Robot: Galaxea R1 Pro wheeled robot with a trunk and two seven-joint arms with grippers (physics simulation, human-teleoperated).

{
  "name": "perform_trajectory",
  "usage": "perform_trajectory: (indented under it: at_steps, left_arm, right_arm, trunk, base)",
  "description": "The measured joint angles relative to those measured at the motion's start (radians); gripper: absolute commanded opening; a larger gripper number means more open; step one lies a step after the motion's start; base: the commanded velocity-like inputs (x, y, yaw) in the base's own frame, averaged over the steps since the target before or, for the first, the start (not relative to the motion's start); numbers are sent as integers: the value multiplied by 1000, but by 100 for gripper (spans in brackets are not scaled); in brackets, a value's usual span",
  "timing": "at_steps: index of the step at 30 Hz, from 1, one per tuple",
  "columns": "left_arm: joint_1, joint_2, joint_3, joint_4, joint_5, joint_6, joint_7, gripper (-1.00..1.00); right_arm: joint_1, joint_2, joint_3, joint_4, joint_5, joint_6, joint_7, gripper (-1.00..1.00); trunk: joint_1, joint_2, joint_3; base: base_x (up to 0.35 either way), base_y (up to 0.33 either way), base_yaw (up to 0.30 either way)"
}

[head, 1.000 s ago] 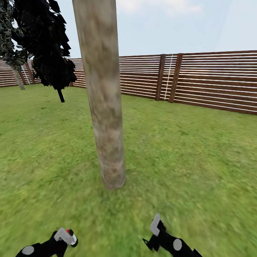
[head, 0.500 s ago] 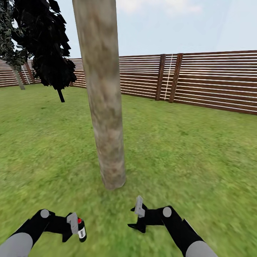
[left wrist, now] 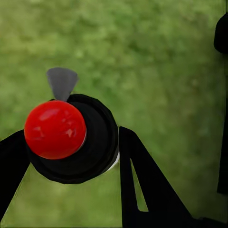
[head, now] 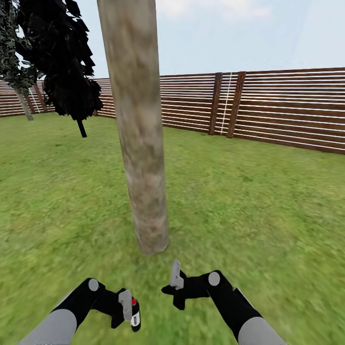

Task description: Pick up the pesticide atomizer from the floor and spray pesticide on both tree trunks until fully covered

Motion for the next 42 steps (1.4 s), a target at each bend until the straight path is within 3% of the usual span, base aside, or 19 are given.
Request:
perform_trajectory:
  at_steps: [10,17,21,27,34,38,42]
  left_arm:
    - [-17,-23,-13,-33,3,-3,-16,-100]
    - [-16,-24,-7,-30,18,-15,-88,-100]
    - [-10,-30,-7,-23,50,-20,-88,-100]
    - [-9,-59,-8,-21,56,-22,-87,-100]
    - [-9,-68,-5,-16,61,-36,-86,-100]
    - [-9,-70,-6,-15,97,-49,-86,-100]
    - [-9,-81,-7,-15,104,-51,-87,-100]
  right_arm:
    - [-2,1,19,-1,1,-1,17,-100]
    - [-3,1,19,-1,2,-2,17,-100]
    - [-3,1,19,-1,2,-3,17,-100]
    - [-3,0,18,-1,2,-3,17,-100]
    - [-3,0,17,-1,3,-3,15,-100]
    - [-3,0,17,-1,3,-3,15,-100]
    - [-3,0,17,-1,3,-3,15,-100]
  trunk:
    - [0,0,0]
    - [0,0,0]
    - [0,0,0]
    - [0,0,0]
    - [0,0,0]
    - [0,0,0]
    - [0,0,0]
  base:
    - [0,0,0]
    - [0,0,0]
    - [0,0,0]
    - [0,0,0]
    - [0,0,0]
    - [0,0,0]
    - [0,0,0]
